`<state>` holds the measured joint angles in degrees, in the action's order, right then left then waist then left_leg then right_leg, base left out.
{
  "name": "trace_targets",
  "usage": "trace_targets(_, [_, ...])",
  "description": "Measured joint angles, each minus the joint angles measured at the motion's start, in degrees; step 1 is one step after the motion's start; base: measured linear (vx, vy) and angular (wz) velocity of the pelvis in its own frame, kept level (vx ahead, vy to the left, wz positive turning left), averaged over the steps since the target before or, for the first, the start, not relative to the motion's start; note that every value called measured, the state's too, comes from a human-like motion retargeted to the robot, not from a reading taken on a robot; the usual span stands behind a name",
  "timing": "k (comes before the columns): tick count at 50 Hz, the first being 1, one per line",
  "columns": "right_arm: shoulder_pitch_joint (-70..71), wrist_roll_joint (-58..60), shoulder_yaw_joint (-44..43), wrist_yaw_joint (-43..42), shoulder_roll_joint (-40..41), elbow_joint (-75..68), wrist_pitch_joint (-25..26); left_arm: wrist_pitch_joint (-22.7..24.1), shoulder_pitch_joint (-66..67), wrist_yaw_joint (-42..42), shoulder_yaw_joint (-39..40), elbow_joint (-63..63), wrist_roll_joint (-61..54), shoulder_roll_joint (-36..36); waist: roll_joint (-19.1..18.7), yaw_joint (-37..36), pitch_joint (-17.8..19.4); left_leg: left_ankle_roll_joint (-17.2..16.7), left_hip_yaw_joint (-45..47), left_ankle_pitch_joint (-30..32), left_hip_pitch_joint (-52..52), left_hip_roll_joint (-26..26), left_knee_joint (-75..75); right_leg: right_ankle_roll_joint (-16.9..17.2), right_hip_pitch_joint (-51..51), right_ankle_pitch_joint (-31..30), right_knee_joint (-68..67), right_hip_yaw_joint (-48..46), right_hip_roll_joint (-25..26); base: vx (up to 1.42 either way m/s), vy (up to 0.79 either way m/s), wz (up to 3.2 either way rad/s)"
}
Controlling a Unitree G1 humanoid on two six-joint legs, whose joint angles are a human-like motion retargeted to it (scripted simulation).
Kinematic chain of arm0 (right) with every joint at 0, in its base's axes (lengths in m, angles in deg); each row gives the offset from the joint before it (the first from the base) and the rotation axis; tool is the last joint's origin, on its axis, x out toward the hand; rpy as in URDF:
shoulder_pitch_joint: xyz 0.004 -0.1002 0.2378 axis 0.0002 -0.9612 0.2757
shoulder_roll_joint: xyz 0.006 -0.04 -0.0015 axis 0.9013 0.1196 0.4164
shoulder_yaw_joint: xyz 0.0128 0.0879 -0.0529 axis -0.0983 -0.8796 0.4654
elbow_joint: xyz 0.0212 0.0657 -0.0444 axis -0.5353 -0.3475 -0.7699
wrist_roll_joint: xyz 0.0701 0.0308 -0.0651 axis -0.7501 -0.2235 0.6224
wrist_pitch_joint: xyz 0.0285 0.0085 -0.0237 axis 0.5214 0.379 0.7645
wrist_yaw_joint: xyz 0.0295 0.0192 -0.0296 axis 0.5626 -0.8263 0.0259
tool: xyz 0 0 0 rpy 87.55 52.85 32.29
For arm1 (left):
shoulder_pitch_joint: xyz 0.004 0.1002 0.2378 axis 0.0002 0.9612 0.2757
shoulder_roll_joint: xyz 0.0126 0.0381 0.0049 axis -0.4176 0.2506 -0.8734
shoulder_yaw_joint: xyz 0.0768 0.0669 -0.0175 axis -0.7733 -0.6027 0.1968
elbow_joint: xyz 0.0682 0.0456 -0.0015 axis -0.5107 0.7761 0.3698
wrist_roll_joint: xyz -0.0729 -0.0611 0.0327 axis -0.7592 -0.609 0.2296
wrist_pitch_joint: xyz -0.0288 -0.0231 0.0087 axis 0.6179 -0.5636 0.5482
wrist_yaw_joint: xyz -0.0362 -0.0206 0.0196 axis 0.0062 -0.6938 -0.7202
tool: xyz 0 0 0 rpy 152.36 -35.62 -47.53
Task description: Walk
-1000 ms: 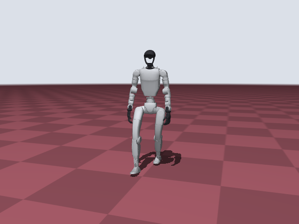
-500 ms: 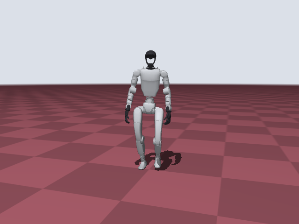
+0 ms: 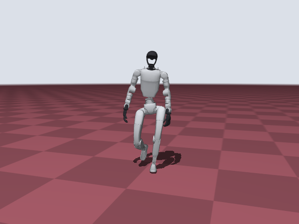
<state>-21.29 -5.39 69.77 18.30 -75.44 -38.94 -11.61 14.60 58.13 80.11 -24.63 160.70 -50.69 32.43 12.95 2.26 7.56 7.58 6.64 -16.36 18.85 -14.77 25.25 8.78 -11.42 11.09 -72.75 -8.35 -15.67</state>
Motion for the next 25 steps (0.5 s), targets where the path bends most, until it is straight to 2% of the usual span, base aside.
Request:
trace_targets(3, [-0.36,-0.11,-0.81,0.56,-0.36,-0.92,0.22,-0.34,-1.42,0.36,0.01,-0.45,-0.32,-0.58,-0.26,1.60,0.28,0.37,-1.89,-1.13,-2.58,-0.91,-0.96,-2.44,-4.81,1.15,-6.02,-0.25,-2.46,0.43,0.03,0.42])
trace_targets(5, [-1.08,-0.46,-1.21,0.54,-0.30,-1.18,0.19,-0.46,-1.98,0.99,-0.05,-1.04,-0.76,-0.71,-0.31,2.71,0.37,0.36,-3.12,-2.16,-4.25,-1.61,-0.87,-4.00,-7.46,3.94,-7.86,-0.53,-3.89,0.40,0.02,0.47])
trace_targets(9, [-1.15,-1.65,-1.79,0.40,-0.30,-1.10,-0.02,-0.57,-4.18,2.03,0.65,-2.74,-2.29,-0.72,-2.24,4.26,1.20,-0.38,-6.05,-3.22,-8.95,-1.03,-3.37,-6.05,-12.03,8.72,-3.81,-1.54,-2.96,0.37,0.02,0.45])
trace_targets(13, [-1.34,-2.99,-1.58,-0.19,0.05,-0.31,-0.33,0.09,-5.59,3.02,1.01,-4.88,-3.91,-0.41,-4.19,5.23,1.95,-1.09,-8.48,-4.98,-13.02,-0.03,-4.63,-6.01,-14.88,10.93,7.24,-2.74,-0.33,0.35,0.02,0.41])
trace_targets(17, [-1.09,-3.81,-0.68,-0.86,0.40,0.31,-0.51,1.36,-6.38,3.47,0.62,-6.65,-5.05,-0.18,-6.49,5.37,2.42,-1.28,-10.21,-7.52,-16.09,1.82,-4.51,-4.29,-15.65,9.17,23.67,-3.27,4.16,0.35,0.03,0.24])
trace_targets(22, [-0.33,-3.35,0.72,-1.42,0.77,0.90,-0.75,2.73,-6.51,3.12,-0.56,-7.39,-5.23,-0.02,-8.89,4.67,2.24,-0.75,-11.24,-11.60,-18.05,4.07,-2.48,-1.34,-14.97,4.24,44.55,-2.20,9.55,0.35,0.02,0.04])
trace_targets(23, [0.22,-3.16,0.90,-1.46,0.69,0.95,-0.76,2.91,-6.77,2.84,-0.65,-7.22,-5.18,-0.05,-9.82,4.44,2.26,-0.75,-11.44,-12.24,-18.58,5.04,-2.49,-1.01,-13.36,1.74,50.58,-2.07,11.20,0.37,-0.01,0.01])
trace_targets(25, [0.45,-2.84,1.24,-1.66,0.74,1.16,-0.82,3.09,-6.35,2.56,-1.02,-6.94,-4.95,0.13,-10.46,4.18,2.01,-0.52,-11.81,-13.99,-19.10,5.44,-0.66,-0.41,-13.07,-0.19,54.07,-0.99,12.25,0.37,-0.03,0.10])
